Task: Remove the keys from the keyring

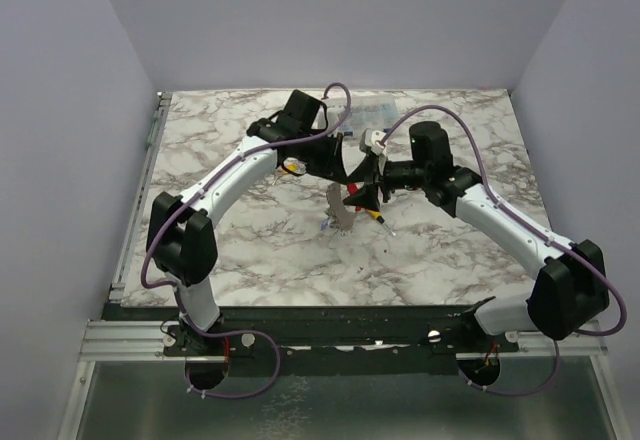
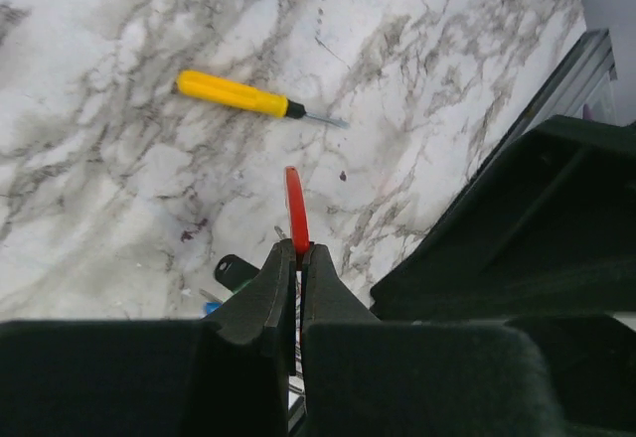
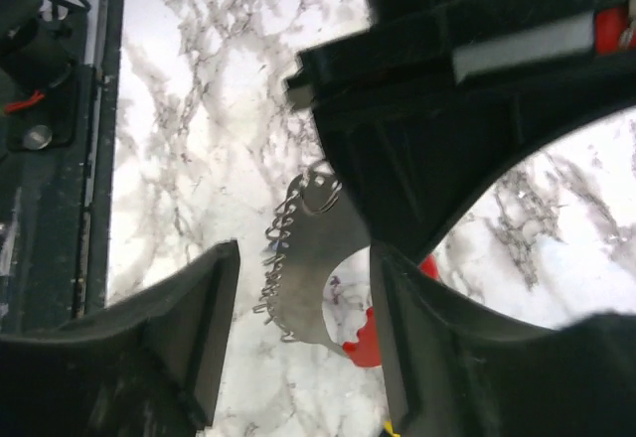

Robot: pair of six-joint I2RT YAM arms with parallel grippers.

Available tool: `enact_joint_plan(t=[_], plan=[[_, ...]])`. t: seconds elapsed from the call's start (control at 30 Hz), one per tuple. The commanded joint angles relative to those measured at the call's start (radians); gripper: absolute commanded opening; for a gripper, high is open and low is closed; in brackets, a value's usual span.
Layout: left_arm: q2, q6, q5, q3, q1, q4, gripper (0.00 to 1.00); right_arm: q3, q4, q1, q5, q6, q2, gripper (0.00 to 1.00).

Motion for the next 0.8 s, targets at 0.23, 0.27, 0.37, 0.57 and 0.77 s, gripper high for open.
enact_joint_plan(t=[0.23, 0.27, 0.37, 0.57, 0.77], plan=[[-0.093, -0.223, 0.063, -0.145, 0.231, 0.428, 0.00, 0.019, 0.026, -0.015, 0.172, 0.138, -0.135, 1.00], [-0.095, -0.244, 0.044, -0.161, 0.234, 0.466, 0.00, 0.018, 0.027, -0.019, 0.186, 0.149, -0.146, 1.00], [-0.096, -0.325, -0.005, -0.213, 0.234, 0.609, 0.00, 0.015, 0.023, -0.033, 0.222, 0.176, -0.168, 1.00], [-0.067, -0.452, -0.085, -0.312, 0.234, 0.917, 0.00, 0.018, 0.010, -0.080, 0.268, 0.227, -0.188, 1.00], [0.041, -0.526, -0.098, -0.300, 0.197, 1.072, 0.00, 0.025, -0.020, -0.111, 0.279, 0.239, -0.199, 1.00]])
